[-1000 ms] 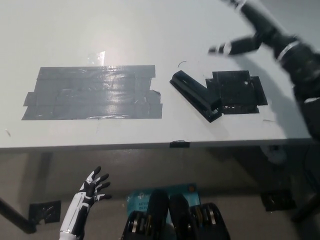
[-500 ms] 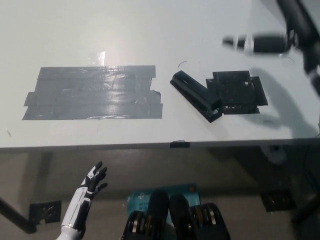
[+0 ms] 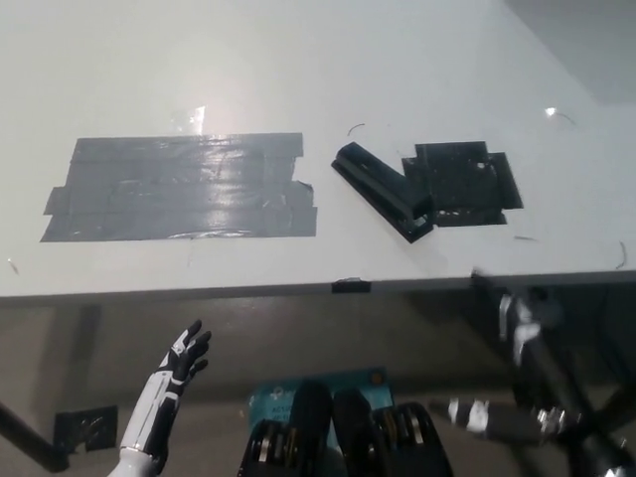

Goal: A person hands a stapler to the robot and the robot grabs it with its right hand and places it on the desk infront of it

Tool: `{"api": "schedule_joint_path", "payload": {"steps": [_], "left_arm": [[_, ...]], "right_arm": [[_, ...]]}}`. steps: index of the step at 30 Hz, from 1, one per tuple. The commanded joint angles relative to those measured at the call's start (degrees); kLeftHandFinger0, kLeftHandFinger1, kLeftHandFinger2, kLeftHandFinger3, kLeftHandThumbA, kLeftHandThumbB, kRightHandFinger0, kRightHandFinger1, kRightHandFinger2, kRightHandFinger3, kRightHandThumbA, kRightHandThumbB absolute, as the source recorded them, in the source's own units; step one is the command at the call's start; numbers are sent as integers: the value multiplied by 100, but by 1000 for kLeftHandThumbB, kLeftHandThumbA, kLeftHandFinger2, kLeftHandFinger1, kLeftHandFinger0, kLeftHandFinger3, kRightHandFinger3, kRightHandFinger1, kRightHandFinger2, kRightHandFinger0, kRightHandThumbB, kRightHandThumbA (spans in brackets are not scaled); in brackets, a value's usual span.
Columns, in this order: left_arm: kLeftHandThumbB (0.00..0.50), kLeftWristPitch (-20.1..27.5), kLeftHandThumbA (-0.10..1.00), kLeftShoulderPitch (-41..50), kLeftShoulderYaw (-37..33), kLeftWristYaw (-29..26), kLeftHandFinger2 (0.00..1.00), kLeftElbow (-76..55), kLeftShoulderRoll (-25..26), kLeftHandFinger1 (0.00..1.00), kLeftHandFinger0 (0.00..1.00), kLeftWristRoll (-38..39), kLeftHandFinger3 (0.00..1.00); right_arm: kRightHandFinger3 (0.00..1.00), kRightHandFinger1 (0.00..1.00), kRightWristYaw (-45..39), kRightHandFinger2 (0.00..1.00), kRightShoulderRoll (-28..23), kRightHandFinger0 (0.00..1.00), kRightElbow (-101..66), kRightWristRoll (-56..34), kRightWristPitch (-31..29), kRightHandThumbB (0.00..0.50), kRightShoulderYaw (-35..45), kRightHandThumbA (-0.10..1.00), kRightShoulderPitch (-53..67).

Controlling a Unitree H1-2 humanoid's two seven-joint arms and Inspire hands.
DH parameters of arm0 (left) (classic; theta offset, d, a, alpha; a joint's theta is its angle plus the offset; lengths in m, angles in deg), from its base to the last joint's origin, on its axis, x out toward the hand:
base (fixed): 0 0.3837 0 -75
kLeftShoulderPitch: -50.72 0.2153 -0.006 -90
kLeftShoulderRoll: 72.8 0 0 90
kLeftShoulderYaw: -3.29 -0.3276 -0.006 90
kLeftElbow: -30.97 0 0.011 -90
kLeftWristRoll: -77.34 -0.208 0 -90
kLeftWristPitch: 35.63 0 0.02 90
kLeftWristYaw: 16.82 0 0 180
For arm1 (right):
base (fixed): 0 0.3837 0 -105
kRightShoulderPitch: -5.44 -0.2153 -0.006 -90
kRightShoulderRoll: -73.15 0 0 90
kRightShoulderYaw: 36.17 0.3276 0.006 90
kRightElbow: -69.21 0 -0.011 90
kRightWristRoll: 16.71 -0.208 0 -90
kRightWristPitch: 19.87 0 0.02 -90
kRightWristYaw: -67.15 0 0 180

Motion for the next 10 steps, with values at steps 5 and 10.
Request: {"api": "schedule_joint_path", "payload": {"steps": [5, 10], "left_arm": [[496, 235, 1000, 113, -34, 22, 1000, -158, 26, 1000, 1000, -56, 1000], [500, 194, 1000, 196, -30, 8, 1000, -219, -19, 1000, 1000, -43, 1000]], "right_arm": [[1000, 1000, 62, 1000, 39, 1000, 1020, -23, -716, 317, -169, 1000, 22], [1000, 1000, 57, 1000, -70, 1000, 1226, 44, -803, 308, -232, 1000, 113]]}}
